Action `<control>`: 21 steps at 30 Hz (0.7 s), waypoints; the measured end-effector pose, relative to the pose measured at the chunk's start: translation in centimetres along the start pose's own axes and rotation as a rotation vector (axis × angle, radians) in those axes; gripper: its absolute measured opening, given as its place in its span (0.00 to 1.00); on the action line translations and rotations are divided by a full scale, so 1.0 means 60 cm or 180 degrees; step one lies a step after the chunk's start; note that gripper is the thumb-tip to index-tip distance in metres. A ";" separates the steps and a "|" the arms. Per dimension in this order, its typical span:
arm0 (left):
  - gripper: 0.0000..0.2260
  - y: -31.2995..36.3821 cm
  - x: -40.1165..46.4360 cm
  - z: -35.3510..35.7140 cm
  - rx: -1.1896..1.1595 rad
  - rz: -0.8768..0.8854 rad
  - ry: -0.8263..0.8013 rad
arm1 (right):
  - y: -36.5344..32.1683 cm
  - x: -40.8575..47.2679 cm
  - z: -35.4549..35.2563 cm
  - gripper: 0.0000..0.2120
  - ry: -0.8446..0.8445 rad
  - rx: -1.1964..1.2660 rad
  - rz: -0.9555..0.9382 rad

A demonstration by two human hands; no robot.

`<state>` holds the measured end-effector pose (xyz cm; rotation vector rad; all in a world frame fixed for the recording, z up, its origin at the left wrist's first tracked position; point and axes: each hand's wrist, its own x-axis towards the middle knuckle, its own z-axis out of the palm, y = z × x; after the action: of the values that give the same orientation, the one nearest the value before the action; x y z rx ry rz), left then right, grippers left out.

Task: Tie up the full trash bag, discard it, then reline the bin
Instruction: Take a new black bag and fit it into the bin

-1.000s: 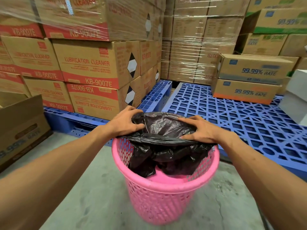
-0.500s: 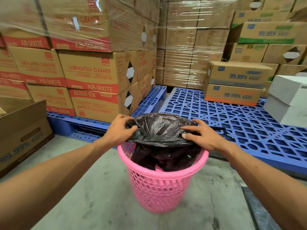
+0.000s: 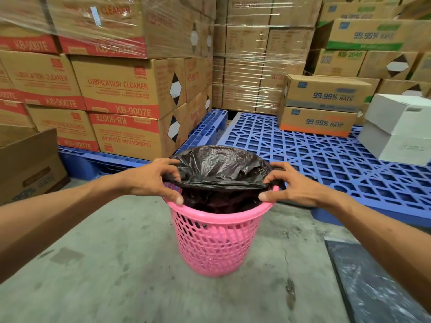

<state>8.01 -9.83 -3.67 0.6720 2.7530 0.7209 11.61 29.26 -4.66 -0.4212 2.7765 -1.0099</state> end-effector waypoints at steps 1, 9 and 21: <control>0.32 -0.004 -0.003 -0.001 0.0017 0.0038 -0.0087 | -0.002 -0.005 0.002 0.26 -0.0126 0.0016 0.0023; 0.24 0.006 -0.011 0.017 -0.0430 0.0214 0.0131 | -0.007 -0.014 0.014 0.20 -0.0011 0.0390 -0.0075; 0.14 -0.012 -0.012 0.045 -0.1439 0.0151 0.0502 | -0.002 -0.003 0.044 0.11 0.0182 0.0704 -0.0127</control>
<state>9.19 -9.64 -6.27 0.6001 2.5675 1.4014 12.41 27.66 -6.57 -0.4233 2.6737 -1.3406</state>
